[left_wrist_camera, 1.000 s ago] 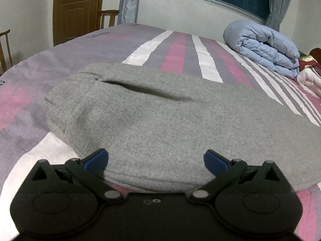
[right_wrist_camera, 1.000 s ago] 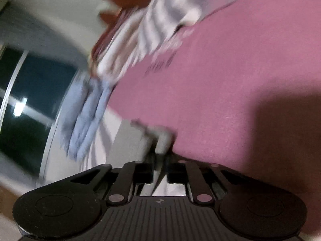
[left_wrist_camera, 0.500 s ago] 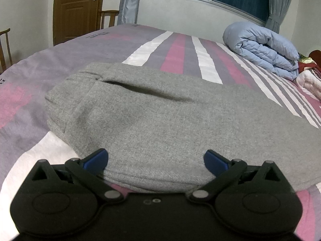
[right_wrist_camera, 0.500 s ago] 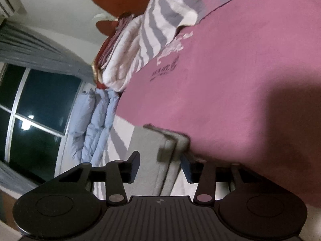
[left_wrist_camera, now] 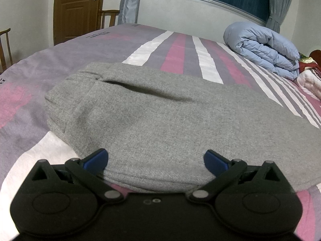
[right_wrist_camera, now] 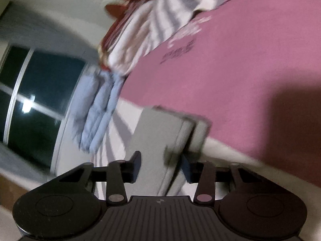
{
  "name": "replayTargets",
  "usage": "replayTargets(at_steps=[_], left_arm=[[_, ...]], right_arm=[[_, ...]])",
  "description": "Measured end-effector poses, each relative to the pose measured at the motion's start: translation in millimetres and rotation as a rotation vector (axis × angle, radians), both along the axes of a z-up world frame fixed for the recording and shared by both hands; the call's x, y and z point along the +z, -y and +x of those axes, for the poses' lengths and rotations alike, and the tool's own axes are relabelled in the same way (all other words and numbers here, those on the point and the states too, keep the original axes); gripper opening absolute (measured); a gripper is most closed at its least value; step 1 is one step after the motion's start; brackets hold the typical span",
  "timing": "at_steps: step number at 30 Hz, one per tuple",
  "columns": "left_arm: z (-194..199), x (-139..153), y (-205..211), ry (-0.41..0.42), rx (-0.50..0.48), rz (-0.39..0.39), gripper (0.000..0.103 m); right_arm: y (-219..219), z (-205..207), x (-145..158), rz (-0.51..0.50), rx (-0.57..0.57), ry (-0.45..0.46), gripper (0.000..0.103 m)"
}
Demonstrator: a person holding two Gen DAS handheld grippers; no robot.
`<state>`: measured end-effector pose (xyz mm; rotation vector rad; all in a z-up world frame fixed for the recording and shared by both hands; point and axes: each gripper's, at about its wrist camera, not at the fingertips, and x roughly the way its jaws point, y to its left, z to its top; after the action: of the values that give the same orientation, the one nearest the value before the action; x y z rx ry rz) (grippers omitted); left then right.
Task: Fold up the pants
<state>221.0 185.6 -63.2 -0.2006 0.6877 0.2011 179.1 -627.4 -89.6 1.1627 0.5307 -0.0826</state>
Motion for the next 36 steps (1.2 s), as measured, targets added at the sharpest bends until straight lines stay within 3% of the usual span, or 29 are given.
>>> replayTargets(at_steps=[4,5,7,9,13,17,19,24,30,33,36], left_arm=[[0,0,1,0.000,-0.002,0.000,0.097],[1,0,1,0.000,-0.002,0.000,0.097],[1,0,1,-0.001,-0.001,0.000,0.097],[1,0,1,-0.001,-0.004,0.001,0.097],[0,1,1,0.001,-0.005,0.007,0.097],[-5,17,13,0.054,-0.002,0.034,0.095],[1,28,18,0.082,-0.026,0.005,0.095],[37,47,42,0.073,-0.120,0.064,0.094],[99,32,51,-0.032,-0.203,0.106,0.092],[131,11,37,-0.113,-0.184,0.051,0.094],[153,2,27,-0.149,-0.155,0.031,0.098]], right_arm=[[-4,-4,11,-0.064,-0.019,0.024,0.005],[-5,-4,7,-0.092,-0.030,-0.009,0.005],[-4,2,-14,-0.057,-0.010,-0.068,0.004],[0,-2,-15,-0.024,-0.025,-0.040,0.005],[-1,-27,3,-0.080,-0.098,0.011,0.023],[-13,-43,20,-0.127,-0.052,0.065,0.036],[-27,-40,28,-0.153,-0.007,0.093,0.039],[-82,-2,48,-0.290,0.176,0.104,0.039],[-157,67,57,-0.651,0.417,-0.010,0.040],[-176,101,49,-0.727,0.520,-0.081,0.039],[-185,123,40,-0.789,0.550,-0.139,0.039]])
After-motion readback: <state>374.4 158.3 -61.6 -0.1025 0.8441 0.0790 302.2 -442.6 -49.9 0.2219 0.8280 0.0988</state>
